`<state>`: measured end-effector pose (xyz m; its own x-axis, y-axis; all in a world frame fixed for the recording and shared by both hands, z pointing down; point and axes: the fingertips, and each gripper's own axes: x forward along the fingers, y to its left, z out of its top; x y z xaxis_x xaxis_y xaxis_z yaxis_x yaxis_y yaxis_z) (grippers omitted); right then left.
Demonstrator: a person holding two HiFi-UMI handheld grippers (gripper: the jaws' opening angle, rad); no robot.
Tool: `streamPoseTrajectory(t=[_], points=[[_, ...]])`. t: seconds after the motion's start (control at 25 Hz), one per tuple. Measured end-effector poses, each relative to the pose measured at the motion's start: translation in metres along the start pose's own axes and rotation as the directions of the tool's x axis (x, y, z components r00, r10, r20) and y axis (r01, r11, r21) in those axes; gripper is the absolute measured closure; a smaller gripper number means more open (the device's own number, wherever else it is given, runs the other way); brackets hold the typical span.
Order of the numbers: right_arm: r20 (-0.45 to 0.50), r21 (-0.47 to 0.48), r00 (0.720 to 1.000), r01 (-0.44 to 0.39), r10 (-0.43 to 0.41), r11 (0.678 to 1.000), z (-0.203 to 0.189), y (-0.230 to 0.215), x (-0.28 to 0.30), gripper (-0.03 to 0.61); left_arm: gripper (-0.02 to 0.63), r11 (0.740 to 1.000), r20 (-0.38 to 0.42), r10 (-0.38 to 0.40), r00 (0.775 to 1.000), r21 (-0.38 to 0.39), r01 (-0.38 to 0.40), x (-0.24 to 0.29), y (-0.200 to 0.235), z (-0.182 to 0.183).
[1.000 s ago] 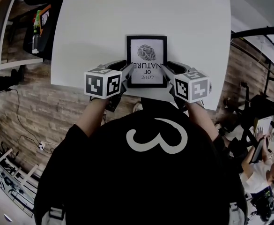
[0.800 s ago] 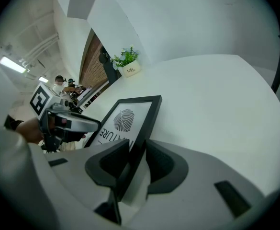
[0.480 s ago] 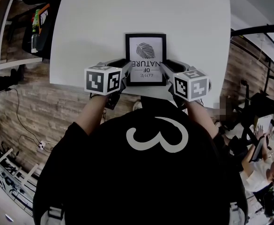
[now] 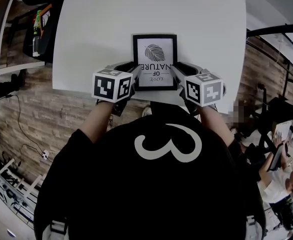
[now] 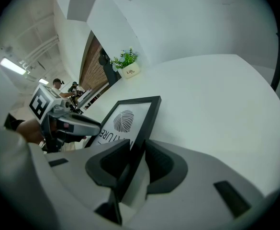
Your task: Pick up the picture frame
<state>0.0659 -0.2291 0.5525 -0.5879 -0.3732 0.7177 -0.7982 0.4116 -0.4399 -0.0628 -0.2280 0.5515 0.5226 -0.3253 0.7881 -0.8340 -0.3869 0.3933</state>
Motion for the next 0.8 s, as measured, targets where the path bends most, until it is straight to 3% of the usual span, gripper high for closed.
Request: streamPoseTrajectory(t=[0.8], points=[[0.005,0.013,1.0,0.011,-0.011,1.0,0.0014,0.0,-0.0009,0.469,0.503,0.999,0.002,0.043,0.999,-0.022,-0.043,-0.0013,0.0015,0.0005]])
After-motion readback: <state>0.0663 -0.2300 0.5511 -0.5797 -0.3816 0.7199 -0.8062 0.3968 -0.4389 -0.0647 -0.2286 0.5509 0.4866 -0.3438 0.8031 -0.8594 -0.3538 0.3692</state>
